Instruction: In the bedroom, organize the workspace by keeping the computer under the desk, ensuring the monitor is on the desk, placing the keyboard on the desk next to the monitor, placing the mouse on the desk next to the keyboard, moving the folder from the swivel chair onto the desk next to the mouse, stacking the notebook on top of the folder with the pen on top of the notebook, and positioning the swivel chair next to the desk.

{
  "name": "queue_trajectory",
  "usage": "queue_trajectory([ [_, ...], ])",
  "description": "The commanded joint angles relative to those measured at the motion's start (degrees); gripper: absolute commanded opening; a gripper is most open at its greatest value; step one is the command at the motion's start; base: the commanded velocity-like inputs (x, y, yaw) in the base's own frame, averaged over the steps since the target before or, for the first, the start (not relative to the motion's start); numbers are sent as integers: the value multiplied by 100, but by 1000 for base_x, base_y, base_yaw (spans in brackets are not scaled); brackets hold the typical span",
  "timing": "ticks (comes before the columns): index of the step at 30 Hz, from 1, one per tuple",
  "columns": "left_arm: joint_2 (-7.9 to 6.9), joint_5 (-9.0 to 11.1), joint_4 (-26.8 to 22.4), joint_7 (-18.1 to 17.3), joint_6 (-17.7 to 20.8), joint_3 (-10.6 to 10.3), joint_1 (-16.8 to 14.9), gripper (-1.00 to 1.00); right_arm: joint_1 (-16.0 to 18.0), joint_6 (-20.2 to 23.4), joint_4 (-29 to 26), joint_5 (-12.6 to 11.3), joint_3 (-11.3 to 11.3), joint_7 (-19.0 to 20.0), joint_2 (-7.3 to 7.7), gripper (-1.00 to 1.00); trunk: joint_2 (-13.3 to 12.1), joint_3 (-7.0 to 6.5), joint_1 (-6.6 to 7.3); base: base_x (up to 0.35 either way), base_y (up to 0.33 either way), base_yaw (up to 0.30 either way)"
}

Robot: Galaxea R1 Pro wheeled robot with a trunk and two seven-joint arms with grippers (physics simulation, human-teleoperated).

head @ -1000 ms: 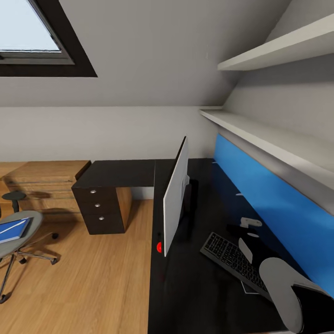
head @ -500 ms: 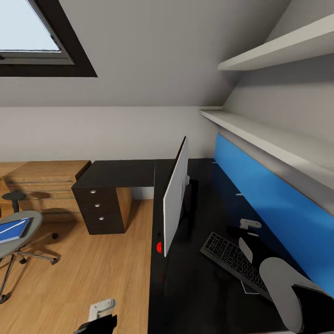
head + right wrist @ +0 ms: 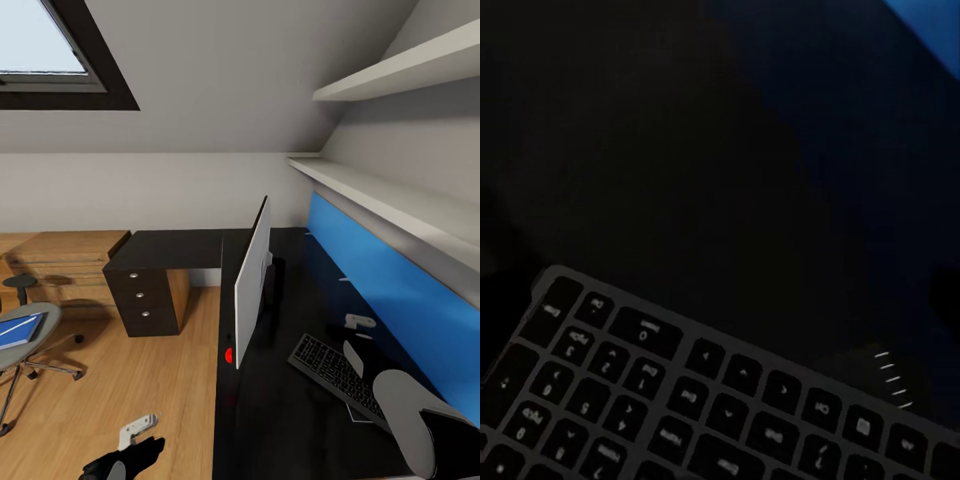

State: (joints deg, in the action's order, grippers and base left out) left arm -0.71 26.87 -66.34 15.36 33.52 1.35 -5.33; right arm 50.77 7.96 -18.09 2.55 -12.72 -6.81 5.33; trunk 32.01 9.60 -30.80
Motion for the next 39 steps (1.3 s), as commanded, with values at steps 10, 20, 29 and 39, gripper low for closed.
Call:
queue_trajectory([
  [10,-15,60,152,43,-9,467,-4,100,3,60,-365,10,-15,66,-5,100,412,190,-222,0,0,0],
  [20,-14,54,177,46,-16,478,-4,100,3,65,-379,9,-11,65,-5,100,814,370,-442,0,0,0],
  [29,-9,47,182,49,-20,480,-4,100,3,61,-379,9,-11,67,-13,100,1174,532,-640,0,0,0],
  [39,-8,49,190,52,-21,472,-4,100,3,64,-385,9,-11,67,-13,100,1576,711,-859,0,0,0],
])
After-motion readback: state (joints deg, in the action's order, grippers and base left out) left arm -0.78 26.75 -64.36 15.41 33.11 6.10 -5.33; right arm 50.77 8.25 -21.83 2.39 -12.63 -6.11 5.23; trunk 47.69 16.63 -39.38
